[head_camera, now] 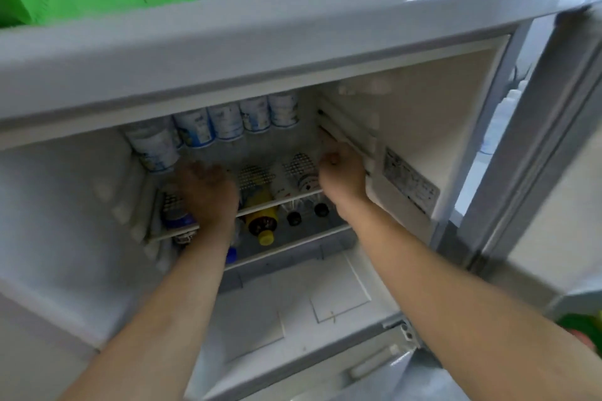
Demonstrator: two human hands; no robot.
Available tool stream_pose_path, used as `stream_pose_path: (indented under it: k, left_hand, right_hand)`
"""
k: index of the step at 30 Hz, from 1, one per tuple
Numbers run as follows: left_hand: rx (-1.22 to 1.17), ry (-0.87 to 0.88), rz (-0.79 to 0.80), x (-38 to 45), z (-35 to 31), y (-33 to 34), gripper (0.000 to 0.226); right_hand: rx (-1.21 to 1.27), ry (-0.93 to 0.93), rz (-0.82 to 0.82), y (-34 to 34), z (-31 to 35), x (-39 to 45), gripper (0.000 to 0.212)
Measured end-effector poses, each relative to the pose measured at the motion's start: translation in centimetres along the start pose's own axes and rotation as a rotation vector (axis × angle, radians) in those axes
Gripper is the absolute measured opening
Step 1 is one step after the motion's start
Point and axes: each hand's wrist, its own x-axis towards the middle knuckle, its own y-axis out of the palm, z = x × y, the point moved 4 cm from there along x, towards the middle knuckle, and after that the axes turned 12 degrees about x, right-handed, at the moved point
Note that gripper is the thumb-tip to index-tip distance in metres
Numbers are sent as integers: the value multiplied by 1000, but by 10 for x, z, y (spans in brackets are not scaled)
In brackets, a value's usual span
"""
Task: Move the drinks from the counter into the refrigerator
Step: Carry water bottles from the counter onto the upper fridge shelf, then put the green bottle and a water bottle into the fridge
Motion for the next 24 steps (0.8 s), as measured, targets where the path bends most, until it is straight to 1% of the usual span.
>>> stream_pose_path:
  k: [2,3,6,7,9,12,14,16,18,20,22,24]
  left_hand:
    - [-128,0,57,-31,-17,7,28]
    - [-152,2,104,-50,-21,12,27]
    - [-204,104,192,-114,-32,26,7]
    - [-226,121,216,-137,-35,30,9]
    - [-241,142,264,-180,-39,34,21]
    - [-240,210,346,-248,-47,35,28]
    - [-256,251,400,-298,-56,32,23]
    - [-296,254,505,-350,-60,31,22]
    - [-289,315,630,-401,-60,30,21]
    - [-267,387,745,-447,-55,28,24]
    - [-248,404,877,-488,-46,27,23]
    - [-187,386,1021,-523,-32,31,21]
  right_hand:
    - [17,15,13,-22,5,-25,23]
    - [31,32,20,-33,7,-38,19]
    - [67,43,46,-72,14,-83,14]
    - [71,44,65,-86,16,-99,14]
    - [85,60,86,-122,20,-132,13]
    - [128,63,50,-189,22,-183,12]
    - [106,50,-30,-241,20,-216,11]
    - [128,85,-156,-296,13,-247,11]
    - [151,158,-302,-352,0,-279,14]
    - [144,246,-453,-406,-14,-315,13]
    - [112,332,-581,-455,-29,-351,10]
    - [114,407,-695,-498,-42,-385,13]
